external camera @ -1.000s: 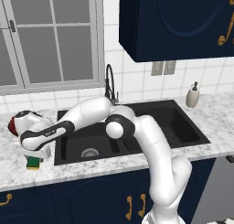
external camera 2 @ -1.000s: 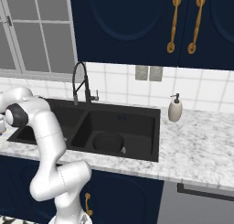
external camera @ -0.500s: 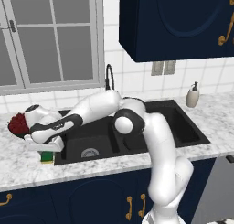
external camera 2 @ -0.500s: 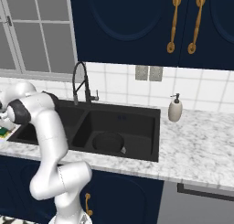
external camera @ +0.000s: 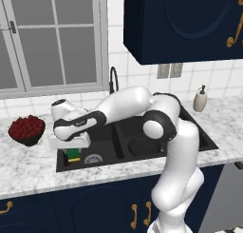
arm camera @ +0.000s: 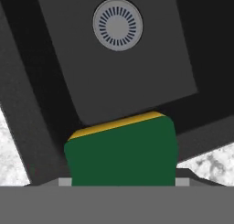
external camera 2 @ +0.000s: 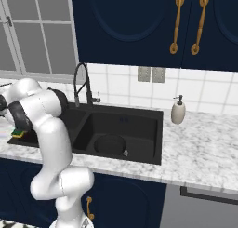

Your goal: Pick the pan and sponge and place them into the sink. Then turn on the water.

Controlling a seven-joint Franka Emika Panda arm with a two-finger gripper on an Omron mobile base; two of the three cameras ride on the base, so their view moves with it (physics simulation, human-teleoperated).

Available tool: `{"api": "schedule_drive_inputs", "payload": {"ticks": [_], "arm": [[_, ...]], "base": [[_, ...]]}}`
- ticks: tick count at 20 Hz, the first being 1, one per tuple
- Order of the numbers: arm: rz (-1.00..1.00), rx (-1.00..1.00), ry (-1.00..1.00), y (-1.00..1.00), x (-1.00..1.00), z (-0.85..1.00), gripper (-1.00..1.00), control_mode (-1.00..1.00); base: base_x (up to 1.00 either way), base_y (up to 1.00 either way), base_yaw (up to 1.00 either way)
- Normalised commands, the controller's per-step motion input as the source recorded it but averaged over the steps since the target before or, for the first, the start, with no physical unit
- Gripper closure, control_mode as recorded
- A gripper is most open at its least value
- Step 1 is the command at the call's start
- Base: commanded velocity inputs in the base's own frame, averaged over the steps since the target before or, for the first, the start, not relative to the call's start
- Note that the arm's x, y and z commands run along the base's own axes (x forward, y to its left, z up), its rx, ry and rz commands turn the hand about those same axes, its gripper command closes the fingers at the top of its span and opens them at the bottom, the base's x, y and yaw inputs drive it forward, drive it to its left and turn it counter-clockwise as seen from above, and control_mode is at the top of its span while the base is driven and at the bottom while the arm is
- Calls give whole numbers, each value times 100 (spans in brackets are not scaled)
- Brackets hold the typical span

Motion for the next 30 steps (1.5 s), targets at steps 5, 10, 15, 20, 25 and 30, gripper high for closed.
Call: {"api": "schedule_drive_inputs", "payload": {"ticks": [5, 10, 15, 20, 25, 30], "arm": [[7, 11, 0, -100, -26, 31, 100, -100], [8, 12, 0, -100, -4, 5, 100, -100], [10, 10, 0, -100, 0, 0, 100, -100], [10, 5, 1, -100, 0, 0, 100, -100], [6, 0, 4, -100, 10, 0, 100, -100], [2, 0, 17, -100, 39, 0, 100, -100]], "base": [[0, 0, 0], [0, 0, 0], [0, 0, 0], [0, 0, 0], [0, 0, 0], [0, 0, 0]]}}
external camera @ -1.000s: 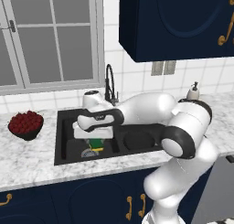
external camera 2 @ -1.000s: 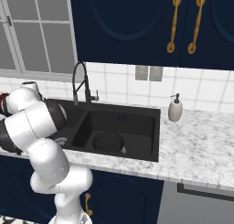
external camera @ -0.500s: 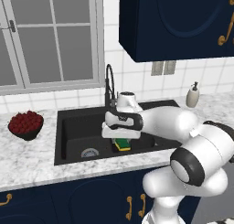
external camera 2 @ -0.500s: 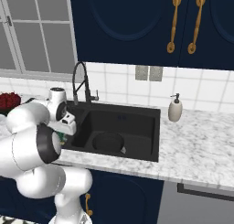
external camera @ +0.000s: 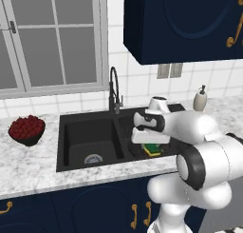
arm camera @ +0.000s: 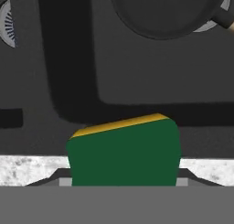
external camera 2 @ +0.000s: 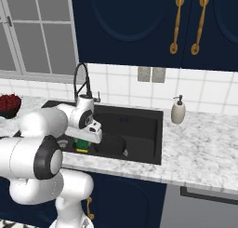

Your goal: Pick the pan and sponge and place them into the sink. Then turn on the water.

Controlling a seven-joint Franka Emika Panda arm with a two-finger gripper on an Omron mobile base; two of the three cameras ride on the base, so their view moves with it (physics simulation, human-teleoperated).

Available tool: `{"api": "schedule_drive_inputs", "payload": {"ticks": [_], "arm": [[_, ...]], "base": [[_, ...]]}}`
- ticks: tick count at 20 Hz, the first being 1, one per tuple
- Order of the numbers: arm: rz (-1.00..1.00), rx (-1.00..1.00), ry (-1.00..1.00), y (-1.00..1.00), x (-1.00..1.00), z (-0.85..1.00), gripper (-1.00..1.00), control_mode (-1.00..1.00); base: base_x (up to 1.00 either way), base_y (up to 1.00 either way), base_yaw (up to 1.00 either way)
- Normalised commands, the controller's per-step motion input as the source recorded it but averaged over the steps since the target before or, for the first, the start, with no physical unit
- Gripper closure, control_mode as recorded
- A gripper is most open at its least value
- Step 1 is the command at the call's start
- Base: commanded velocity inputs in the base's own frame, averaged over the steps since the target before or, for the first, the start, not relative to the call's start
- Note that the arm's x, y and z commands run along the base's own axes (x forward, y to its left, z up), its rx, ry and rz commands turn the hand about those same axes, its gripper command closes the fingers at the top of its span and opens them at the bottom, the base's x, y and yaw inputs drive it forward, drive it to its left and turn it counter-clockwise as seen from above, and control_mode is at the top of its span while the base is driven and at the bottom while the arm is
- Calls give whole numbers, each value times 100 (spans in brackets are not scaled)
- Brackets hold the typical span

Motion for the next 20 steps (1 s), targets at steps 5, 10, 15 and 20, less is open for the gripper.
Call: {"api": "schedule_drive_inputs", "payload": {"ticks": [5, 10, 15, 20], "arm": [[0, -1, 26, -96, 69, 0, 100, -100], [0, -4, 16, -68, 79, -2, 100, -100], [0, -1, 7, -10, 54, -29, 100, -100], [0, 0, -5, 4, 40, -47, 100, -100]], "base": [[0, 0, 0], [0, 0, 0], [0, 0, 0], [0, 0, 0]]}}
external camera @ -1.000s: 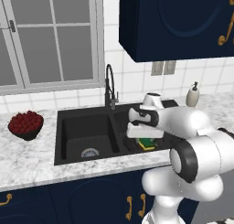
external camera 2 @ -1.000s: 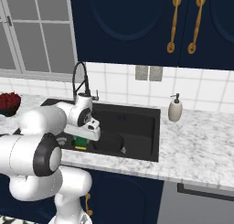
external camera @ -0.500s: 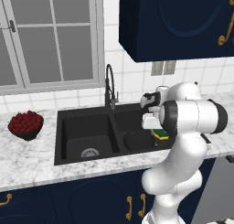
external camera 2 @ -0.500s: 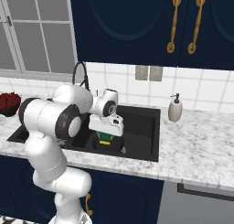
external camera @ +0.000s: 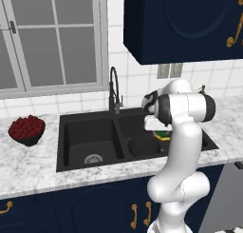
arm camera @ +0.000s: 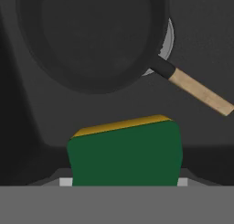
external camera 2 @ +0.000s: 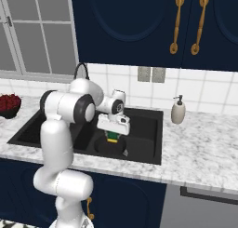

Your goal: Pick the pan and sponge and place them into the sink. Then turn on the water.

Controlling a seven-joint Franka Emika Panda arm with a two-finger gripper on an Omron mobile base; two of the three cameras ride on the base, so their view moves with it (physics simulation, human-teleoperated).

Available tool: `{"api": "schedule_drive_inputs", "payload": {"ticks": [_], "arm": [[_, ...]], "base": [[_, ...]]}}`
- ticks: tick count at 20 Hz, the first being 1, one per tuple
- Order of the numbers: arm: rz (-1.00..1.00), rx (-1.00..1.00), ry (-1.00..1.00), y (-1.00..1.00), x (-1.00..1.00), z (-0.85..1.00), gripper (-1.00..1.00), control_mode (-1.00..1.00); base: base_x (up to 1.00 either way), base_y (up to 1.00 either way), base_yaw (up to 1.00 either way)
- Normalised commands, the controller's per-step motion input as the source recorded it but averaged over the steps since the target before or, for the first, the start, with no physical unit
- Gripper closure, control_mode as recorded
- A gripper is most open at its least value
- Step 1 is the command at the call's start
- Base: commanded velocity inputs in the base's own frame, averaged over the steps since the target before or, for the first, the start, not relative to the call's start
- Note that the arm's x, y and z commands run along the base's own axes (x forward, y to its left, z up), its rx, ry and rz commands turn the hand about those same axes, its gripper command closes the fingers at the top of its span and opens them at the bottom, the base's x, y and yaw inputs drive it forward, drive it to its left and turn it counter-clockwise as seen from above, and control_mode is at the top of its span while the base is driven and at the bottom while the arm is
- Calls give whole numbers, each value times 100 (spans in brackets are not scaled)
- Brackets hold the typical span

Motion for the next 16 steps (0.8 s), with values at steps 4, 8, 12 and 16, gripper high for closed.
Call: {"api": "schedule_drive_inputs", "payload": {"ticks": [4, 8, 12, 16], "arm": [[3, 0, -17, 3, 38, -52, 100, -100], [8, 0, -9, 4, 35, -35, 100, -100], [9, -3, 0, 13, 62, -36, 100, -100], [10, -1, 0, 10, 51, -43, 100, -100]], "base": [[0, 0, 0], [0, 0, 0], [0, 0, 0], [0, 0, 0]]}}
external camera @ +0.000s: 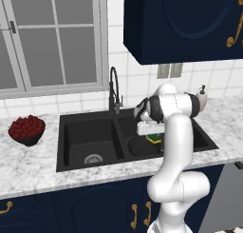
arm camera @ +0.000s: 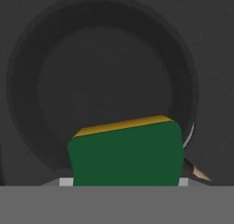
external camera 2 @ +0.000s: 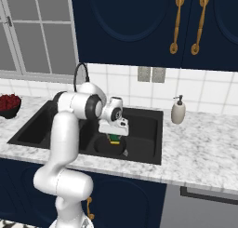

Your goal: Pick the pan and sponge and place them into the sink. Then turn on the water.

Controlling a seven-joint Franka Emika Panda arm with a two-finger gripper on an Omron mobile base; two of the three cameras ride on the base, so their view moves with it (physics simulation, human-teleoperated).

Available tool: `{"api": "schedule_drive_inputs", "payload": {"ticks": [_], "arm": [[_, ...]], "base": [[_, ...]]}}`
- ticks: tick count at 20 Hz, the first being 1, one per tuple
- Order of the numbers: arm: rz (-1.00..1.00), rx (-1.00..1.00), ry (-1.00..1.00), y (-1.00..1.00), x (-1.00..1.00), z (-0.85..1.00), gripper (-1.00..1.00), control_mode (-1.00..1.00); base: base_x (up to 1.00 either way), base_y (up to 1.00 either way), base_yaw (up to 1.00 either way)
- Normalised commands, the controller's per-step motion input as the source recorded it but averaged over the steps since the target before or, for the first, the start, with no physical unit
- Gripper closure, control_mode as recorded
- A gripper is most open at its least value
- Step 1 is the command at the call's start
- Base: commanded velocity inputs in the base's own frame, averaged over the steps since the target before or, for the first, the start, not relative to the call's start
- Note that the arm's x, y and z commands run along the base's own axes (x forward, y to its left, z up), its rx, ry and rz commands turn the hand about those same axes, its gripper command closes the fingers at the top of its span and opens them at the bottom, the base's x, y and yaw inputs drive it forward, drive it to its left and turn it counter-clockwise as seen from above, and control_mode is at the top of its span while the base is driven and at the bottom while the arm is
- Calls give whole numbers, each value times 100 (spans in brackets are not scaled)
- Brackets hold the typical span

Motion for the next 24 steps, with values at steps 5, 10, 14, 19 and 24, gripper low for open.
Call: {"api": "schedule_drive_inputs", "payload": {"ticks": [5, 10, 14, 19, 24], "arm": [[12, -1, 0, 0, 51, -47, 100, -100], [14, 0, 0, 0, 38, -39, 100, -100], [11, -1, 0, 0, 6, -37, 100, -100], [4, -1, 0, 0, 0, -38, 100, -100], [1, 0, 0, 1, 0, -10, 100, -100]], "base": [[0, 0, 0], [0, 0, 0], [0, 0, 0], [0, 0, 0], [0, 0, 0]]}}
